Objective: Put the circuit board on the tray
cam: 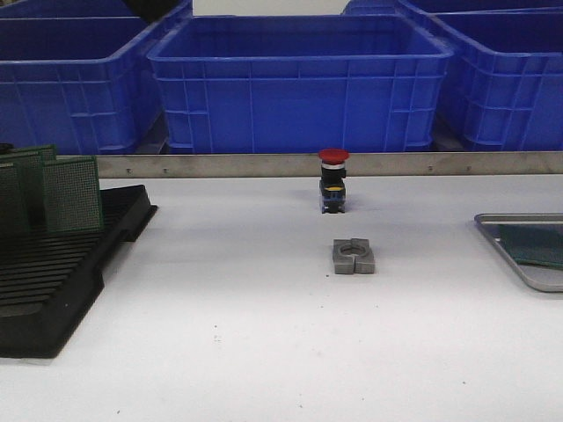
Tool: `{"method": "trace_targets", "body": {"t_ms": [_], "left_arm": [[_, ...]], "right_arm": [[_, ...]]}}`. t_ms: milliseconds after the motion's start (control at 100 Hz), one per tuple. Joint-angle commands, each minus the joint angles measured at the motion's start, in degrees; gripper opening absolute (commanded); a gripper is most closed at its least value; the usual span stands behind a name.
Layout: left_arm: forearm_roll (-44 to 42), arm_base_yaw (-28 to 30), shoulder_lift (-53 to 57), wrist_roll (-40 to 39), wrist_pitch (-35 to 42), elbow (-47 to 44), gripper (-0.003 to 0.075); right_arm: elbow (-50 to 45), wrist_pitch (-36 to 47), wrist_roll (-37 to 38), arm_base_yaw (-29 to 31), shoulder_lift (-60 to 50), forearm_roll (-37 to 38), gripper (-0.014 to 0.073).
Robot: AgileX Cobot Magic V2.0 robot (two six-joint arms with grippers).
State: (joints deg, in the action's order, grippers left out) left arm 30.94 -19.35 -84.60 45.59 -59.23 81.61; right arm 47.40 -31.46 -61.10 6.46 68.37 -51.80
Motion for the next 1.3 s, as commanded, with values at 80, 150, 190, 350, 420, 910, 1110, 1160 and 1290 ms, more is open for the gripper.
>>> {"method": "trace_targets", "body": {"t_ms": [80, 150, 190, 350, 420, 910, 1110, 1160, 1290], "left_arm": [[2.3, 2.4, 15.2, -4.5, 14.9, -9.4, -0.002], [2.3, 3.0, 21.4, -5.3, 20.8, -14.8, -0.002], [2.3, 3.0, 25.1, -5.3, 24.0, -18.0, -0.002], [2.6, 3.0, 39.4, -5.3, 33.5, -29.7, -0.002], [3.2, 3.0, 45.5, -5.3, 36.1, -34.6, -0.002], [8.9, 3.0, 74.3, -5.3, 42.2, -58.3, -0.002], [8.9, 3.0, 75.4, -5.3, 42.1, -58.9, -0.002], [8.9, 3.0, 75.4, -5.3, 42.1, -58.9, -0.002], [8.9, 3.0, 75.4, -5.3, 42.1, -58.9, -0.002]], "right_arm": [[-7.0, 11.1, -0.6, -6.2, -10.9, -1.7, -0.0055], [-11.0, 15.4, -0.6, -8.0, -15.6, -1.7, -0.0055], [-13.2, 17.4, -0.6, -8.9, -18.5, -1.9, -0.0055], [-20.1, 20.3, -0.6, -9.9, -30.3, -2.3, -0.0055], [-22.6, 20.2, -0.6, -9.9, -35.8, -2.3, -0.0055], [-31.4, 14.5, -0.6, -9.9, -64.5, -2.3, -0.0055], [-31.4, 14.3, -0.6, -9.9, -64.8, -2.3, -0.0055], [-31.4, 14.3, -0.6, -9.9, -64.8, -2.3, -0.0055], [-31.4, 14.3, -0.6, -9.9, -64.8, -2.3, -0.0055]]}}
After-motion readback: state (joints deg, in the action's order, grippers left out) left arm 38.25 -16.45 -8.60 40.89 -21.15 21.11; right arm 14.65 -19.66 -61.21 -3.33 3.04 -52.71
